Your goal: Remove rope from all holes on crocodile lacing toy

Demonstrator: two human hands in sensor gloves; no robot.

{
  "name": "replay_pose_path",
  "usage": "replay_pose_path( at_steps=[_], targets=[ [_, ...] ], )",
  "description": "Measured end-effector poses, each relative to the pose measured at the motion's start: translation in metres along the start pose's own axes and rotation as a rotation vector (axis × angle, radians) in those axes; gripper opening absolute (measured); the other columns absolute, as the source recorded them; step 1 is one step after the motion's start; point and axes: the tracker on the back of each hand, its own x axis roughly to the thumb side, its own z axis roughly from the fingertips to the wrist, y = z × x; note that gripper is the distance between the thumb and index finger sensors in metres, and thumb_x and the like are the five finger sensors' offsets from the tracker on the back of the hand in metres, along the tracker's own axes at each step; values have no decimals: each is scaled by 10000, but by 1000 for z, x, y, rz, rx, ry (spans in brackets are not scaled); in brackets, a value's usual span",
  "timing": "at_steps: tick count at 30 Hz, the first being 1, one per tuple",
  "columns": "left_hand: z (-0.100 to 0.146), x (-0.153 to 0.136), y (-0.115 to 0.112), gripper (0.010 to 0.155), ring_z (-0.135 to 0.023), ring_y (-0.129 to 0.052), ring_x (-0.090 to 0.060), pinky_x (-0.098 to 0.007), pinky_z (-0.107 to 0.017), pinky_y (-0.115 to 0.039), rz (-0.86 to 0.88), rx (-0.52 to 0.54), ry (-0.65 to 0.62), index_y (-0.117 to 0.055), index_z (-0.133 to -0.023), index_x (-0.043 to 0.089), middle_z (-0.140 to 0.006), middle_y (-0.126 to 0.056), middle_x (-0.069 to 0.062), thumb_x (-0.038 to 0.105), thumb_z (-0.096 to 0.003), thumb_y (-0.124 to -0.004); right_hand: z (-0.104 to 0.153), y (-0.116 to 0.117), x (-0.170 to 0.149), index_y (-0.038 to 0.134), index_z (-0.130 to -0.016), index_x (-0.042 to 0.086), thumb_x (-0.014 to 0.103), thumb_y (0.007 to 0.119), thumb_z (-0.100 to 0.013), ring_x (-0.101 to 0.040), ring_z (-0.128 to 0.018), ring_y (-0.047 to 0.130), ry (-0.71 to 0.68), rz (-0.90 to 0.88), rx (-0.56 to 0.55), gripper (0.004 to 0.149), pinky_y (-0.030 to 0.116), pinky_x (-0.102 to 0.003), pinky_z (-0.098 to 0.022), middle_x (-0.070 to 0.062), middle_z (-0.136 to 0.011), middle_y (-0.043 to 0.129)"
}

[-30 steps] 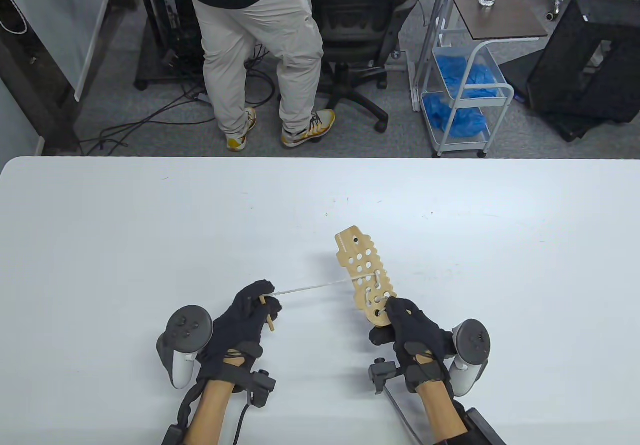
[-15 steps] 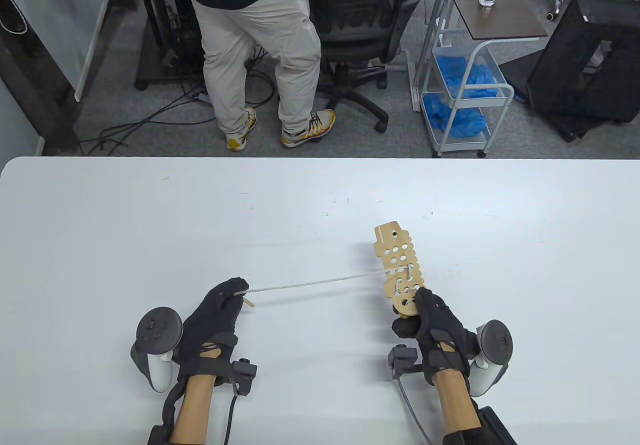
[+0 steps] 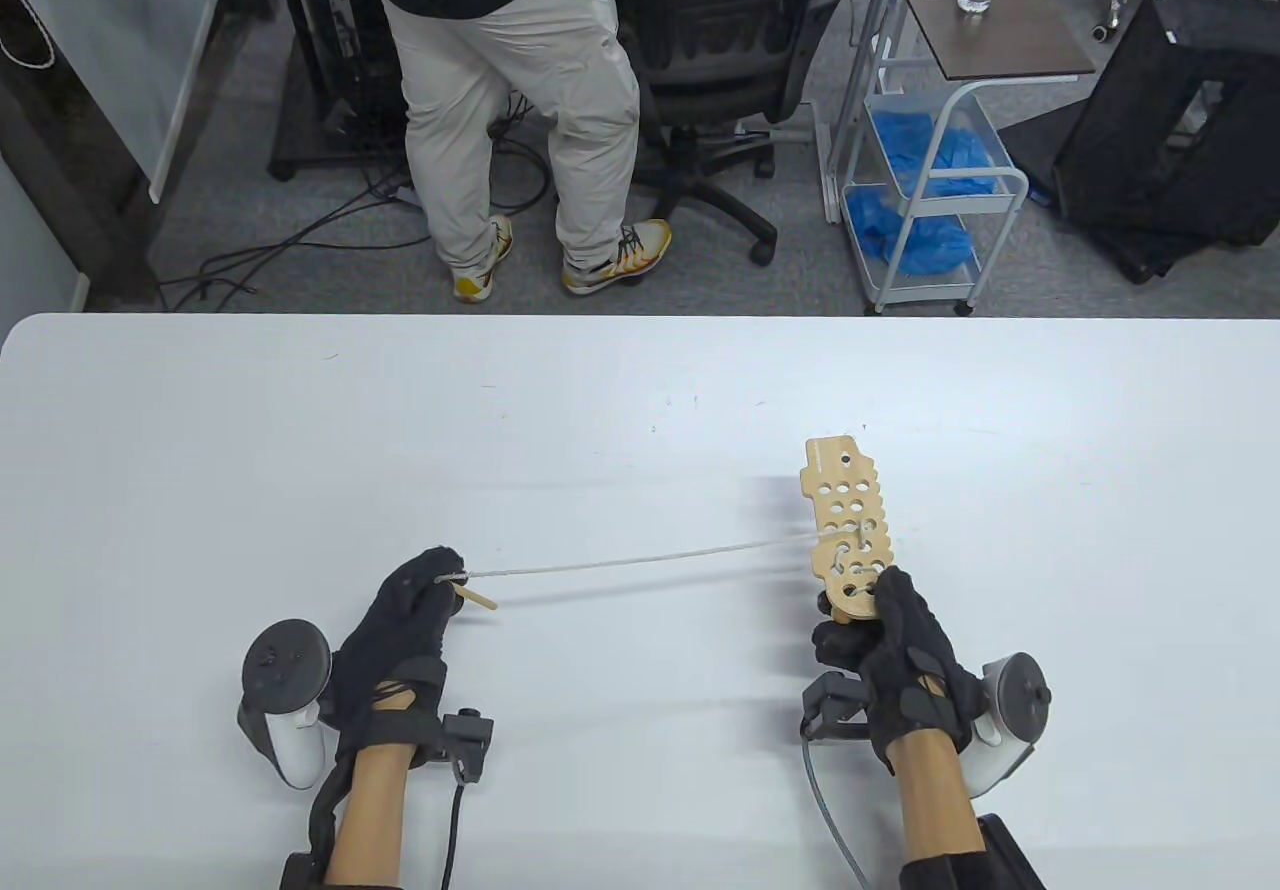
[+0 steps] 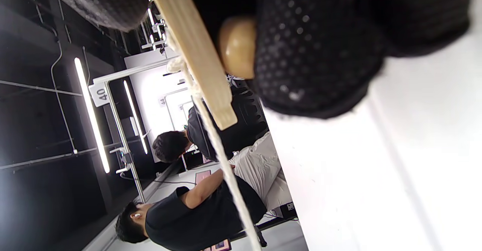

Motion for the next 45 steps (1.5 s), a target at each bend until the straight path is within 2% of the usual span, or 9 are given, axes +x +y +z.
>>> replay_pose_path(
  at_steps=[12, 19, 23, 27, 32, 37, 40, 45],
  targets=[
    [1, -8, 15, 442, -833, -891, -187, -570, -694, -691, 107, 83, 35, -738, -977, 437, -959, -873, 41, 359, -542, -749, -3, -10, -4, 809, -732, -30, 396, 740, -489, -356, -309, 1000, 53, -119, -36, 495, 806, -598, -310, -310, -693, 898],
    [1, -18, 18, 451, -832, -888, -182, -561, -697, -691, 222, 89, 83, -691, -992, 442, -960, -862, 45, 316, -560, -726, -3, -13, -7, 793, -747, -20, 404, 726, -498, -348, -328, 999, 80, -198, -54, 497, 805, -591, -327, -300, -713, 886],
    [1, -19, 20, 451, -823, -896, -163, -552, -697, -697, 224, 105, 89, -680, -993, 444, -951, -869, 56, 315, -562, -716, -3, -13, -9, 787, -752, -17, 406, 722, -500, -347, -335, 997, 87, -218, -52, 497, 805, -589, -333, -297, -718, 882],
    [4, -20, 24, 449, -806, -906, -144, -535, -697, -707, 234, 172, 92, -665, -993, 443, -937, -874, 70, 317, -564, -707, -3, -13, -9, 782, -758, -11, 412, 716, -503, -341, -344, 997, 85, -234, -55, 498, 805, -586, -340, -290, -727, 878],
    [5, -23, 23, 442, -779, -921, -134, -530, -692, -713, 272, 184, 106, -671, -989, 433, -911, -891, 73, 330, -561, -709, -2, -12, -10, 779, -762, -9, 414, 714, -505, -340, -351, 995, 85, -242, -51, 500, 804, -585, -346, -288, -731, 876],
    [6, -13, 17, 432, -708, -963, -137, -534, -668, -734, 120, 219, 37, -731, -957, 416, -839, -951, 66, 345, -531, -743, 0, 0, -14, 783, -757, -18, 408, 722, -500, -348, -345, 993, 51, -127, 11, 501, 800, -591, -340, -298, -724, 877],
    [6, -4, 6, 429, -671, -980, -142, -541, -655, -742, 74, 185, -16, -763, -943, 398, -799, -977, 56, 348, -516, -769, 3, 13, -16, 798, -738, -36, 393, 734, -494, -354, -315, 996, 17, -11, 80, 498, 803, -596, -316, -313, -697, 891],
    [12, 19, -18, 426, -645, -988, -144, -551, -646, -746, -71, 97, -195, -785, -930, 383, -766, -994, 54, 354, -505, -792, 17, 43, -17, 825, -706, -53, 382, 752, -478, -357, -268, 1002, -86, 227, 237, 497, 809, -598, -281, -326, -652, 916]
  ],
)
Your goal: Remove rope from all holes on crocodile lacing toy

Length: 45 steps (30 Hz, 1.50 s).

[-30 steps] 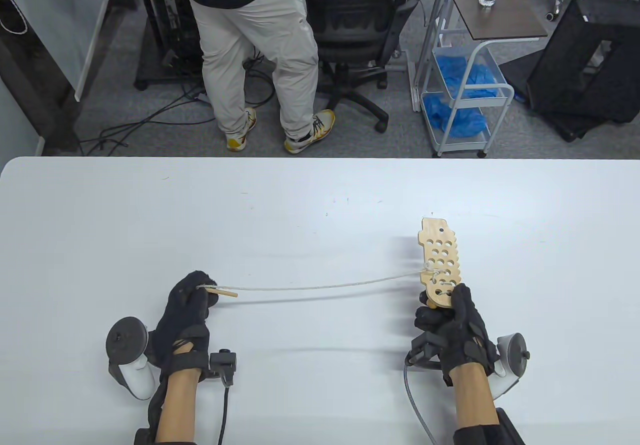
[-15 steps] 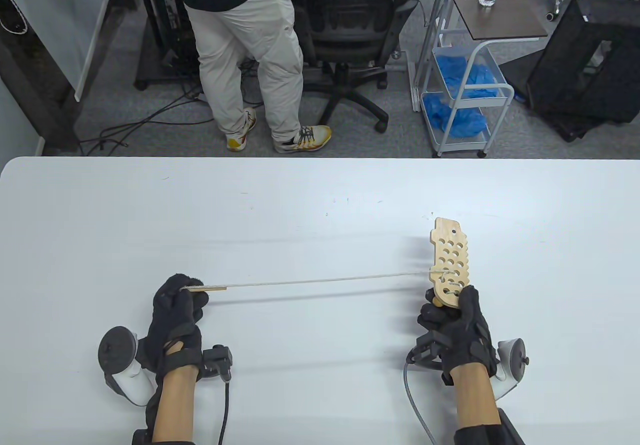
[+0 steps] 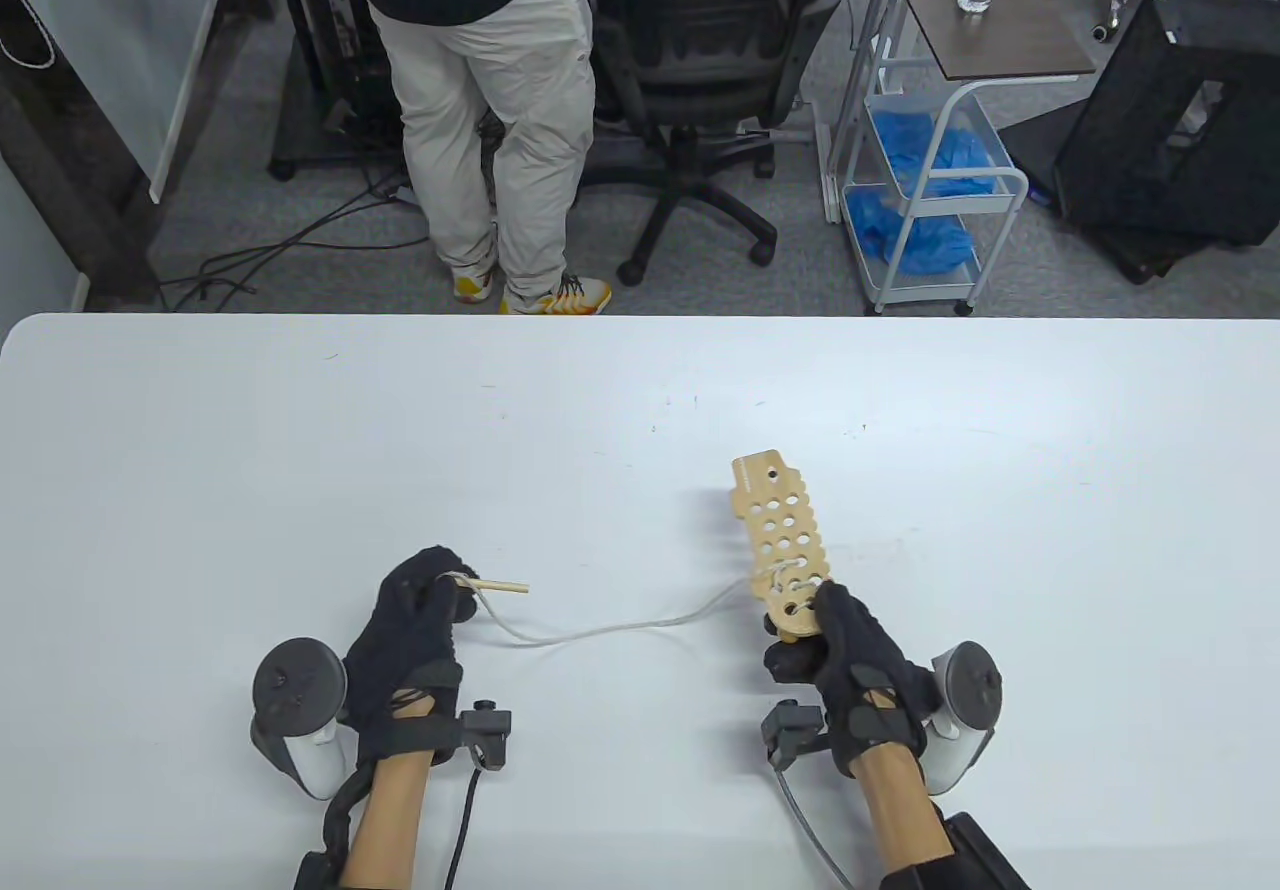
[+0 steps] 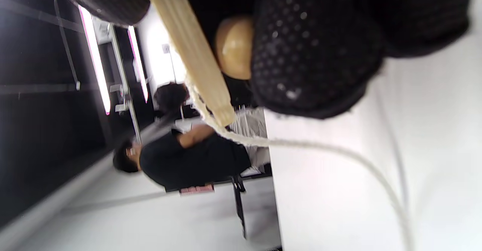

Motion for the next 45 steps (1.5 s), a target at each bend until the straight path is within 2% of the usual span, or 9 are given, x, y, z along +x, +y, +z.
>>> replay_pose_path(
  at_steps=[6, 10, 13, 28, 42, 45],
  targets=[
    [14, 30, -32, 422, -605, -1003, -142, -556, -630, -761, -130, -101, -193, -818, -905, 366, -718, -1018, 56, 359, -483, -826, 13, 39, 0, 841, -689, -61, 380, 760, -468, -362, -243, 1003, -68, 161, 185, 500, 808, -603, -263, -334, -628, 927],
    [23, 42, -49, 419, -588, -1011, -153, -564, -619, -765, -195, -166, -265, -839, -887, 352, -700, -1031, 47, 354, -469, -847, 17, 54, -2, 844, -686, -63, 378, 764, -467, -364, -239, 1003, -83, 216, 270, 499, 808, -605, -261, -336, -625, 928],
    [29, 49, -56, 415, -582, -1015, -157, -565, -614, -769, -287, -158, -316, -852, -873, 345, -693, -1038, 44, 357, -458, -859, 19, 60, -1, 847, -682, -70, 373, 768, -464, -372, -234, 1001, -104, 243, 298, 500, 804, -612, -260, -343, -621, 928],
    [32, 55, -62, 414, -581, -1024, -168, -576, -610, -770, -388, -190, -372, -875, -851, 342, -687, -1051, 36, 378, -439, -884, 22, 66, 3, 850, -678, -75, 370, 774, -461, -378, -229, 1000, -134, 275, 334, 501, 801, -617, -256, -351, -615, 928],
    [34, 55, -76, 458, -685, -991, -211, -602, -637, -733, -369, -352, -449, -868, -915, 367, -796, -1016, 9, 354, -457, -860, 22, 67, 2, 855, -675, -75, 372, 781, -460, -377, -226, 1001, -132, 267, 353, 502, 803, -616, -255, -350, -611, 933],
    [35, 57, -79, 526, -702, -980, -223, -605, -640, -728, -367, -390, -474, -794, -988, 361, -818, -1006, -3, 339, -466, -849, 22, 67, 2, 857, -677, -70, 377, 779, -461, -370, -228, 1004, -121, 247, 357, 502, 807, -611, -254, -343, -614, 936]
  ],
)
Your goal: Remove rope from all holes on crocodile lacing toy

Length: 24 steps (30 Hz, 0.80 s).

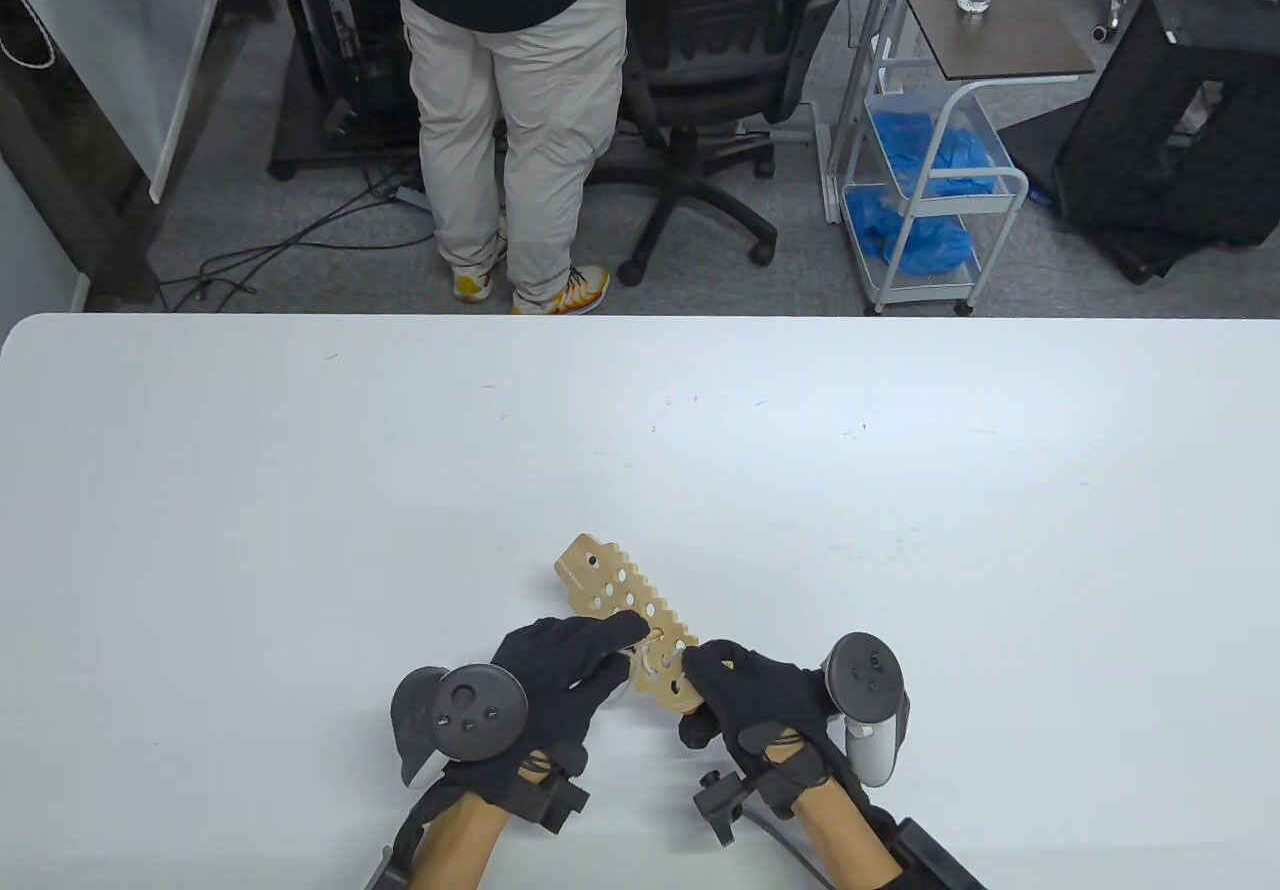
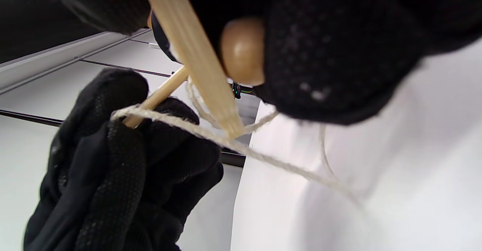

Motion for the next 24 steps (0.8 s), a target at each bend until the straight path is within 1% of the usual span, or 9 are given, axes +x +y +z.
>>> replay_pose_path(
  at_steps=[2, 4, 11, 13, 15, 19, 20, 21, 24],
  targets=[
    [1, 1, 2, 543, -704, -975, -218, -599, -641, -729, -5, 25, 14, -751, -1019, 353, -827, -998, 1, 405, -481, -805, 0, -1, -1, 857, -677, -67, 380, 778, -461, -366, -227, 1006, 10, -35, -11, 503, 810, -607, -254, -339, -613, 938],
    [2, -1, 6, 552, -700, -975, -207, -589, -637, -737, -13, 58, 46, -732, -1032, 347, -832, -992, 10, 415, -488, -791, 1, -2, -2, 856, -678, -65, 382, 776, -463, -362, -228, 1007, 19, -87, -21, 502, 813, -604, -254, -338, -614, 938],
    [10, -23, 17, 550, -659, -986, -194, -562, -609, -765, 53, 212, 262, -722, -1040, 314, -822, -991, 11, 424, -502, -761, 3, -2, -10, 848, -692, -47, 399, 759, -478, -334, -238, 1013, 82, -402, -44, 502, 827, -582, -262, -314, -624, 943],
    [11, -27, 18, 544, -647, -990, -193, -560, -603, -769, 73, 226, 298, -728, -1036, 303, -814, -994, 9, 421, -506, -752, 4, 0, -13, 846, -691, -52, 398, 756, -483, -330, -236, 1013, 108, -529, -31, 504, 827, -580, -260, -317, -620, 942],
    [11, -29, 17, 537, -644, -992, -193, -559, -602, -770, 81, 216, 313, -738, -1030, 299, -810, -997, 10, 418, -506, -752, 4, 1, -13, 843, -693, -55, 395, 754, -486, -332, -239, 1011, 109, -570, -19, 504, 826, -582, -264, -318, -623, 939],
    [10, -28, 13, 539, -651, -989, -197, -564, -602, -766, 101, 188, 303, -736, -1031, 295, -818, -992, 3, 413, -505, -751, 3, 3, -11, 851, -686, -45, 406, 748, -487, -312, -229, 1020, 93, -585, 20, 504, 840, -566, -255, -302, -608, 957],
    [11, -24, 14, 590, -688, -964, -198, -564, -620, -750, 98, 201, 280, -637, -1084, 300, -884, -940, -5, 431, -517, -737, 3, 4, -11, 850, -684, -50, 403, 747, -488, -315, -225, 1019, 97, -590, 32, 505, 839, -568, -254, -306, -604, 956],
    [12, -19, 17, 608, -711, -945, -192, -560, -634, -739, 65, 230, 265, -588, -1104, 321, -920, -903, -1, 447, -525, -726, 3, 5, -11, 850, -681, -54, 402, 748, -488, -314, -223, 1019, 99, -584, 33, 505, 839, -568, -251, -309, -600, 957],
    [13, -4, 25, 580, -797, -875, -198, -561, -666, -702, -54, 278, 154, -586, -1097, 394, -986, -827, -10, 455, -533, -709, 3, 5, -11, 854, -677, -49, 408, 748, -486, -304, -215, 1023, 98, -549, 22, 507, 846, -560, -247, -300, -594, 964]
  ],
)
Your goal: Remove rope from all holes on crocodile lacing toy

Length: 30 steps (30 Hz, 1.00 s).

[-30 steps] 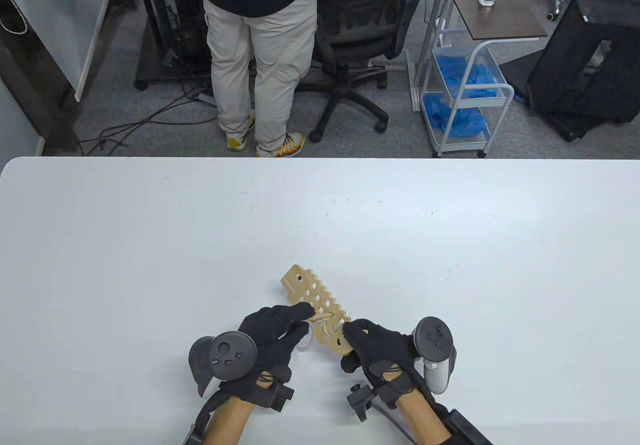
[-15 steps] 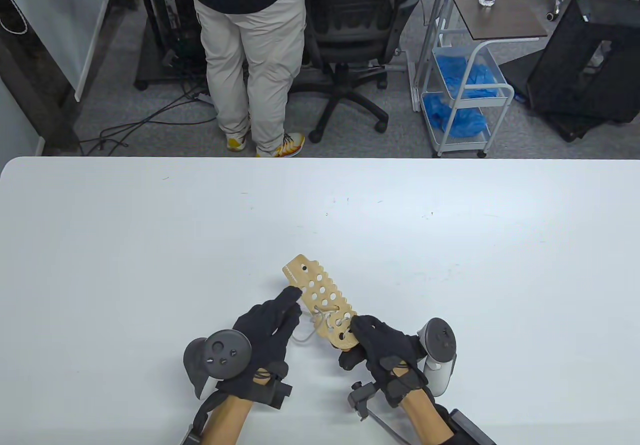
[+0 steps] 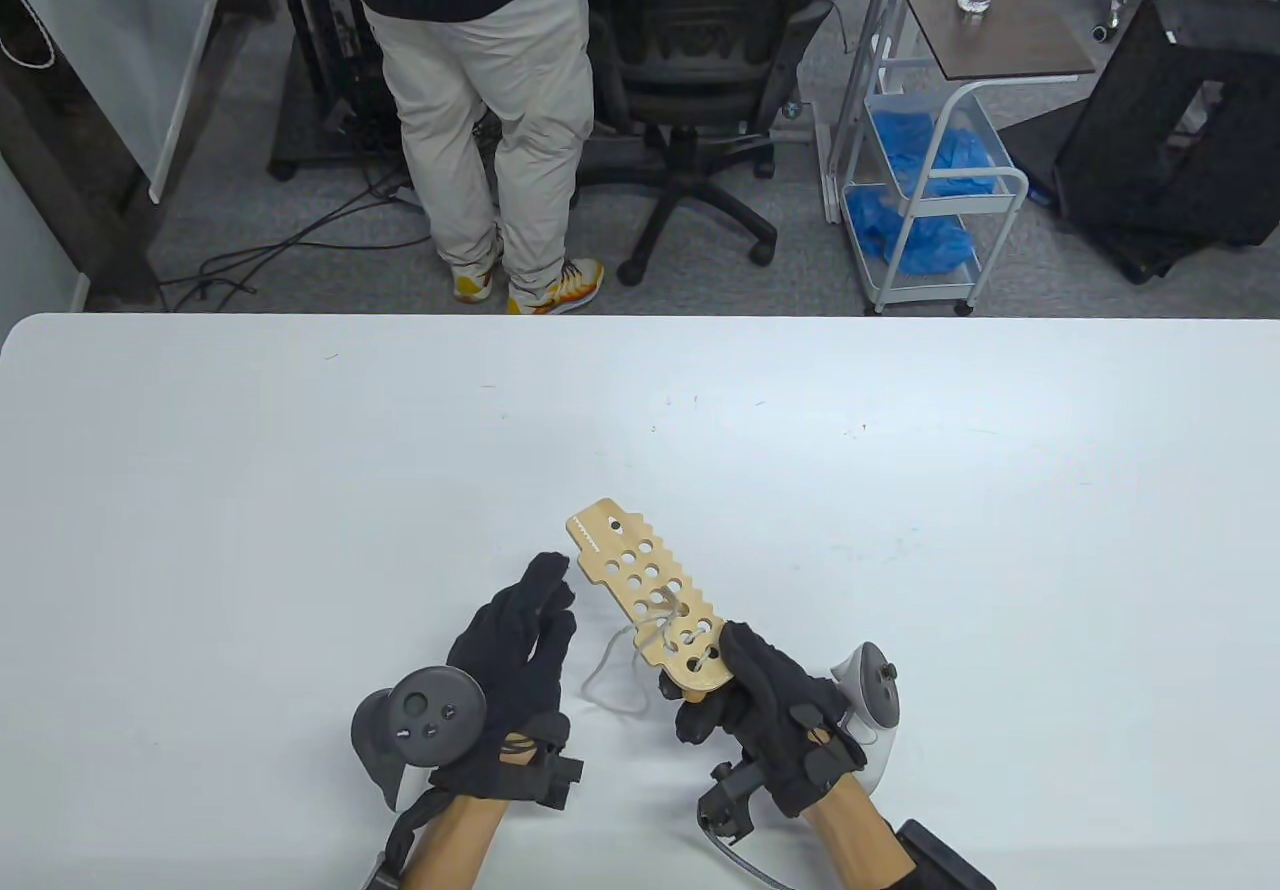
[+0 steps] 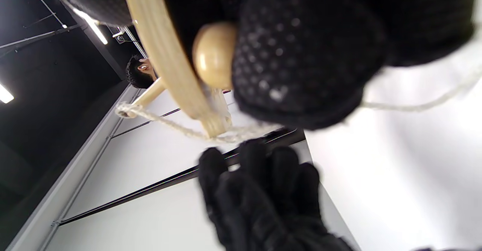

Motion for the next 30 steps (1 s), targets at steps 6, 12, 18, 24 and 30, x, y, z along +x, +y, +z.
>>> replay_pose_path(
  at_steps=[6, 12, 18, 24, 30],
  targets=[
    [1, 20, -9, 644, -1082, -532, -288, -681, -758, -464, -54, -112, -197, -537, -1122, 465, -1202, -576, -1, 540, -504, -702, -1, 1, 0, 856, -673, -54, 405, 751, -484, -307, -209, 1022, 1, 62, 14, 507, 844, -562, -242, -305, -588, 964],
    [2, 27, -20, 651, -1112, -438, -318, -719, -757, -395, -90, -203, -242, -564, -1121, 458, -1227, -513, -57, 563, -491, -691, -1, 4, -1, 858, -669, -59, 400, 755, -482, -313, -206, 1020, 7, 94, 38, 506, 841, -568, -238, -312, -582, 964],
    [1, 13, -13, 684, -1086, -473, -336, -696, -746, -447, 12, -110, -92, -494, -1151, 372, -1206, -524, -89, 560, -512, -647, 0, 5, 2, 858, -671, -57, 402, 755, -482, -312, -208, 1021, -19, 73, 46, 507, 842, -565, -241, -308, -586, 964],
    [1, -22, -15, 687, -1058, -506, -352, -651, -727, -529, 251, -111, 212, -387, -1162, 253, -1191, -503, -109, 467, -543, -593, -1, 7, 6, 859, -678, -44, 410, 751, -484, -305, -216, 1022, -55, 41, 73, 505, 844, -561, -250, -298, -595, 966],
    [-1, -34, -39, 637, -975, -700, -357, -669, -690, -588, 557, -317, 233, -567, -1130, 266, -1091, -755, -100, 459, -530, -659, -2, 13, 7, 858, -687, -30, 417, 749, -486, -303, -232, 1022, -69, 14, 155, 502, 843, -560, -263, -287, -610, 966]
  ],
)
